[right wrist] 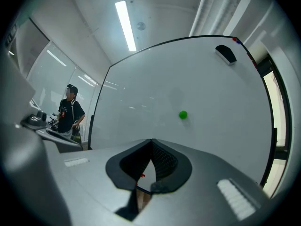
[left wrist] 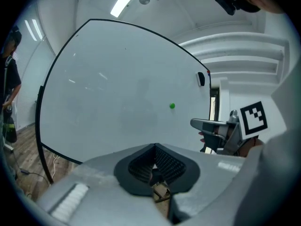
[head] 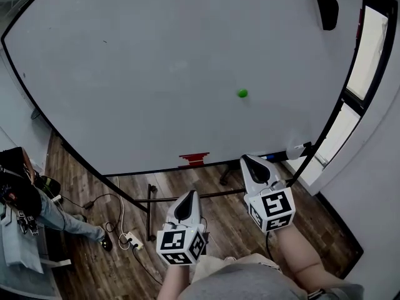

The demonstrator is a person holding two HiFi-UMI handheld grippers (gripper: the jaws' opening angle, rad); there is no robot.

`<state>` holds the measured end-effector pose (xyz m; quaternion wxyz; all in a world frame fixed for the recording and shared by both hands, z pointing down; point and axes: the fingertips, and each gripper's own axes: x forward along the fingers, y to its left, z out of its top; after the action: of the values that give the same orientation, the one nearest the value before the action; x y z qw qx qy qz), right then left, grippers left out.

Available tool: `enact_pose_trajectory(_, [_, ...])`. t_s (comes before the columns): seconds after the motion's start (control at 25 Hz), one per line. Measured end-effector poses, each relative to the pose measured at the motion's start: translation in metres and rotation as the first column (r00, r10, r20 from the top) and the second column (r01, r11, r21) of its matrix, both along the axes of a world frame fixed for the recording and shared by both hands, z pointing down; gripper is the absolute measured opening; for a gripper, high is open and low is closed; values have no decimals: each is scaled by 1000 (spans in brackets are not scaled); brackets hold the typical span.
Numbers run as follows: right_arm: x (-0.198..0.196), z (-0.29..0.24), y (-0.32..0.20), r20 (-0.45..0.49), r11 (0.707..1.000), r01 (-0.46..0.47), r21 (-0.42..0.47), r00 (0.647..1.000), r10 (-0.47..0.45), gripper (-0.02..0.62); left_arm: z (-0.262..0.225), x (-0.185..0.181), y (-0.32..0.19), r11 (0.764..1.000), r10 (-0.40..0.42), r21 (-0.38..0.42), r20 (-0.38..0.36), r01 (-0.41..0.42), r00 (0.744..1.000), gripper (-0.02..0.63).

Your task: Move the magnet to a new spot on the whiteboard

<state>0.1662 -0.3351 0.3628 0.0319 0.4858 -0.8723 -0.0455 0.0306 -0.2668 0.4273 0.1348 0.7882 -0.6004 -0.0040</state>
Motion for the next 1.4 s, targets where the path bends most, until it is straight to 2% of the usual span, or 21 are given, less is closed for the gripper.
enact_pose_trajectory(0.4, [-2,-28,-53,-22,997,-39,59,999,40,0,3,-18,-8,999,-46,-9,3,46,999,3])
enact_pose_trajectory(0.72, [-1,-57,-98,-56,985,-121,120,990,128,0,5,-25,-41,1000,-3,-1,3,3,1000,3])
enact_pose_trajectory(1.0, [12,-68,-135,-43,966,-225,126,972,232,4,3,-35,-71,1000,26,5,10,-26,1000,3])
enact_pose_trajectory(1.32, [12,-68,-161,-48,957,-270,103,960,276,143,8,-45,-91,999,37,-6,7,-37,999,3])
enact_pose_trajectory(1.4, [12,-68,-167,-50,957,-273,99,959,279,153,9,-47,-96,999,35,-5,2,-35,999,3])
